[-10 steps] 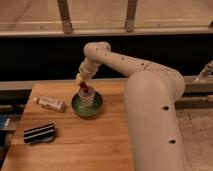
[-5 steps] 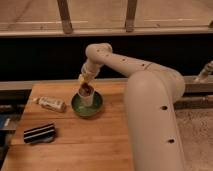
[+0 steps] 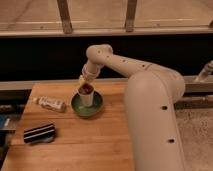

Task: Place the pepper in the ceramic cup

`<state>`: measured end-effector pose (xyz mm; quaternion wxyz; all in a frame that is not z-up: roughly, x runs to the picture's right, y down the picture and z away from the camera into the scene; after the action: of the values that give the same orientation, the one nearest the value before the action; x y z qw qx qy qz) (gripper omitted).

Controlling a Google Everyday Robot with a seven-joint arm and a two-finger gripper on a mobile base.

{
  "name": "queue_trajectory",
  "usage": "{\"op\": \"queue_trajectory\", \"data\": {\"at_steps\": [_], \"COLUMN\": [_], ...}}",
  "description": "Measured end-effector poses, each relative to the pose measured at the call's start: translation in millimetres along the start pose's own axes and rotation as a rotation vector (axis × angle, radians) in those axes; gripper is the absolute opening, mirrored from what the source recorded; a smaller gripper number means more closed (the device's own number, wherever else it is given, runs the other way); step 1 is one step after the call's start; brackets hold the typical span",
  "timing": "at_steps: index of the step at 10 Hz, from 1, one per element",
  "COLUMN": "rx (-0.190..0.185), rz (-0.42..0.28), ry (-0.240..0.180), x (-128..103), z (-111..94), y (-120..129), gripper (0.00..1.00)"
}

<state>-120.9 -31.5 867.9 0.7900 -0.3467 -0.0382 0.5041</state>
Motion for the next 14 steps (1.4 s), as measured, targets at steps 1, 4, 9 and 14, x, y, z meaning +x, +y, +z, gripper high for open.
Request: {"op": "queue_trajectory", "data": {"at_steps": [1, 4, 9, 14], "rx": [0.002, -0.001, 0.006, 0.029], "rz": [0.001, -0.005, -0.013, -0.042], "ry": [0.001, 0.004, 0.000, -0.026], "x": [1.9, 1.3, 1.2, -4.7], "z": [-1.4, -0.2, -1.1, -13.4], "y": [-3.3, 0.0, 0.0, 7.7], "gripper": [0.02, 0.02, 0.02, 0.02]}}
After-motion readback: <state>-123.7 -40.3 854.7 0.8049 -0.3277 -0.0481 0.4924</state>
